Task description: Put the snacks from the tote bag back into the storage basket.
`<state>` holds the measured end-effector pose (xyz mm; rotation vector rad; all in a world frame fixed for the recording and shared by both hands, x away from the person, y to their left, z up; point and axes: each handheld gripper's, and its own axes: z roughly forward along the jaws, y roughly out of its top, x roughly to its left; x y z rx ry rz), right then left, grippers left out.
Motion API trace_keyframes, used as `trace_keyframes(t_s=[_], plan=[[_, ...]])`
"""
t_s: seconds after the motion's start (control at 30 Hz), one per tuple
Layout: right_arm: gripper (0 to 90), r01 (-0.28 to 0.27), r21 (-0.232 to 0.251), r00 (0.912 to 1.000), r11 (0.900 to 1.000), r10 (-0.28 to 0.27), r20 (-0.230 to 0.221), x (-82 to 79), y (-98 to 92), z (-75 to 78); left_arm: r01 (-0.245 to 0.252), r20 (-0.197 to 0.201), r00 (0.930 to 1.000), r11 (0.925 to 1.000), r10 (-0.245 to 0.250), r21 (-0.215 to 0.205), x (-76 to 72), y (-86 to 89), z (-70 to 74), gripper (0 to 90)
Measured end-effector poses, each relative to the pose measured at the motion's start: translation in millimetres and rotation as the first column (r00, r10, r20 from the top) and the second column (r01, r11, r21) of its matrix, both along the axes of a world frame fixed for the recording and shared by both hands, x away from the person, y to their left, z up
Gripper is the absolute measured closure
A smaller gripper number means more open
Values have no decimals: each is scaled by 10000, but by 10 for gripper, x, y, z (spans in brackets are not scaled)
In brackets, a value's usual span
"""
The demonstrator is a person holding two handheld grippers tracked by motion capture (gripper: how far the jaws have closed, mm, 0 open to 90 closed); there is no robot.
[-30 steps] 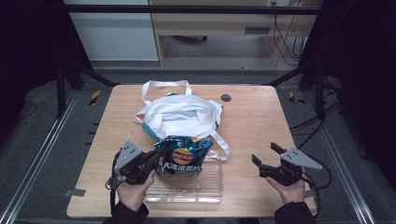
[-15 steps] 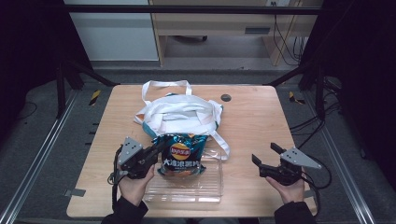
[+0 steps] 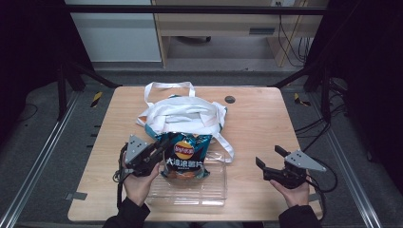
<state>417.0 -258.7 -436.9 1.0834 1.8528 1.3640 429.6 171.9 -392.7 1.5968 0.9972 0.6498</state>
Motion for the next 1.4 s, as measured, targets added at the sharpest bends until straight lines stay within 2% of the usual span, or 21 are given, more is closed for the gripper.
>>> trace_keyframes(t_s=[0.27, 0.57, 0.73, 1.0, 1.4], plan=[[157, 2, 15, 10000, 10000, -2, -46, -1, 7, -3, -4, 301, 9995, 9997, -3, 246, 42, -18, -9, 563], [157, 25, 2, 10000, 10000, -25, -37, 6, 5, -4, -39, 361, 9993, 9997, 30, 232, 85, 6, -11, 429], [157, 21, -2, 10000, 10000, -21, -35, 2, 5, -4, 161, 312, 9994, 9997, -166, 184, 64, 7, 0, 386], [157, 51, 54, 10000, 10000, -51, -8, -5, -3, 0, 421, 267, 9987, 9983, -432, 413, 4, 11, 20, 314], [157, 43, 72, 10000, 10000, -43, 21, -11, -5, 4, 379, 276, 9989, 9982, -392, 462, -101, 76, 90, 276]])
